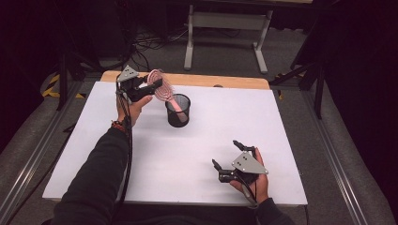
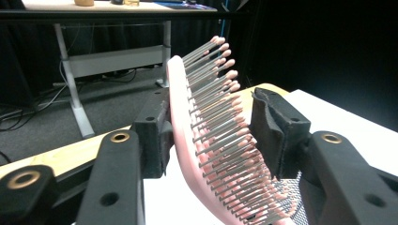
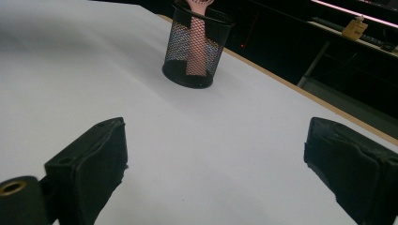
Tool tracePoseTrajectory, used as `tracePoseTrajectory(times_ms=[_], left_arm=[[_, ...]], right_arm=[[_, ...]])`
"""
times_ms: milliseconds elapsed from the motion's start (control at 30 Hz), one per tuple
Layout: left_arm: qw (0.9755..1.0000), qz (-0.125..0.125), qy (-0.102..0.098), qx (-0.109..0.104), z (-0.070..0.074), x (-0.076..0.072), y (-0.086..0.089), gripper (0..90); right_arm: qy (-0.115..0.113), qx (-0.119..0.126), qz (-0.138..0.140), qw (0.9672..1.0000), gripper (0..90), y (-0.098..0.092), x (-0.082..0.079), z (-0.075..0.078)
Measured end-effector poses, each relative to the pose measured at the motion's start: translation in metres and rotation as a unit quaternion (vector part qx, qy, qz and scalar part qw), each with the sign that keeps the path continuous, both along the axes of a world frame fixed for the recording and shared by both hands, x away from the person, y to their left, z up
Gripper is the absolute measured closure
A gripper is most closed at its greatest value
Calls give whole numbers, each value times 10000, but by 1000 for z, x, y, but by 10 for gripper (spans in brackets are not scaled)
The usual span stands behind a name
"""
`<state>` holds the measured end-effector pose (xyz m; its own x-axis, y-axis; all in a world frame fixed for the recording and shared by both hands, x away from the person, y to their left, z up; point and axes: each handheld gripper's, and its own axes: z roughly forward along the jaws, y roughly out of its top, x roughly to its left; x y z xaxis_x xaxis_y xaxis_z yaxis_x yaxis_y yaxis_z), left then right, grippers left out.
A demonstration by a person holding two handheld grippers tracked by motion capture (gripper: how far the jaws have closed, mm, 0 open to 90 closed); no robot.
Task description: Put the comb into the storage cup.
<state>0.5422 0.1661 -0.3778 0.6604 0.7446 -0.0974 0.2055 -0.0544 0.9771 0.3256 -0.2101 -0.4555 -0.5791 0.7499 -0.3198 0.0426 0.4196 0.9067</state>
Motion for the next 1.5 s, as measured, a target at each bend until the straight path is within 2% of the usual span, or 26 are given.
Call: tracePoseTrajectory(times_ms=[533,767,867,933,1267,1500], left_arm=[[9996,222,-115,144,9,-7,6,403],[9994,229,-193,181,14,-11,10,357],[9985,414,-282,205,16,-15,11,352],[9988,368,-288,173,17,-16,12,351],[9983,305,-367,334,18,-24,14,326],[9983,279,-390,344,19,-28,17,313]], right_arm=[[-24,15,13,10000,69,0,0,1],[-29,24,34,10000,69,0,-1,1],[-45,-2,47,10000,69,0,-1,2],[-48,-11,40,10000,69,0,-1,2],[-55,-17,38,10000,67,1,0,2],[-74,-4,10,10000,67,0,0,2]])
